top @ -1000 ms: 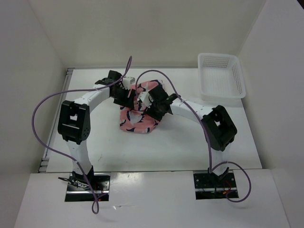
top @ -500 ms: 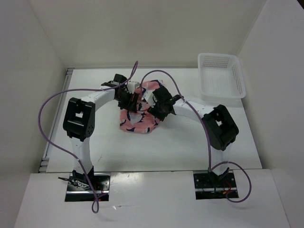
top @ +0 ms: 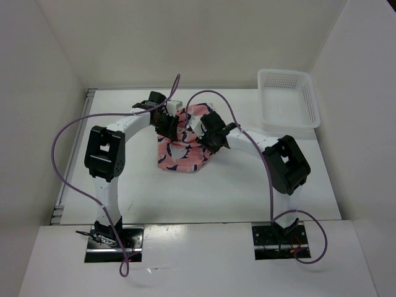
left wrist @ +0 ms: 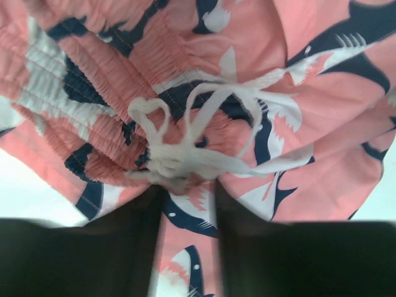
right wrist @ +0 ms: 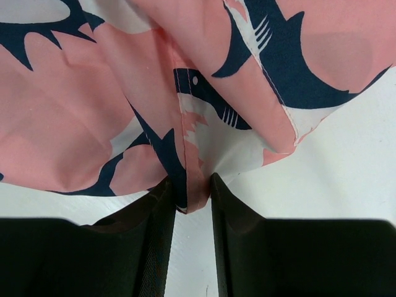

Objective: Fold and stack the shorts
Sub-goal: Fold the shorts

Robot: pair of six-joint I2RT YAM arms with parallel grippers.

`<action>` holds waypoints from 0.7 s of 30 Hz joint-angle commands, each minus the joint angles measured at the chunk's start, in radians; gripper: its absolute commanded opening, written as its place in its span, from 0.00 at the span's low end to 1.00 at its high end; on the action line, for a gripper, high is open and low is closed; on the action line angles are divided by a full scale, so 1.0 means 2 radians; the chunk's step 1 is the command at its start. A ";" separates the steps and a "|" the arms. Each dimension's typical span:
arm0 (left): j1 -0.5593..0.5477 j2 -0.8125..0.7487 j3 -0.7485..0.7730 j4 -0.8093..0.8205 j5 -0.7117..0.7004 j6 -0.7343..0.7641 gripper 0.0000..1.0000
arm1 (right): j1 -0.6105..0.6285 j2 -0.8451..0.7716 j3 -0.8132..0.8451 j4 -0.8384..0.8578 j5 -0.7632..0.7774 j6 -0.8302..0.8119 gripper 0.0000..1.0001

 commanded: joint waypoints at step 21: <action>-0.052 -0.023 0.014 0.038 -0.143 0.000 0.66 | 0.002 0.009 0.004 0.026 -0.003 0.005 0.33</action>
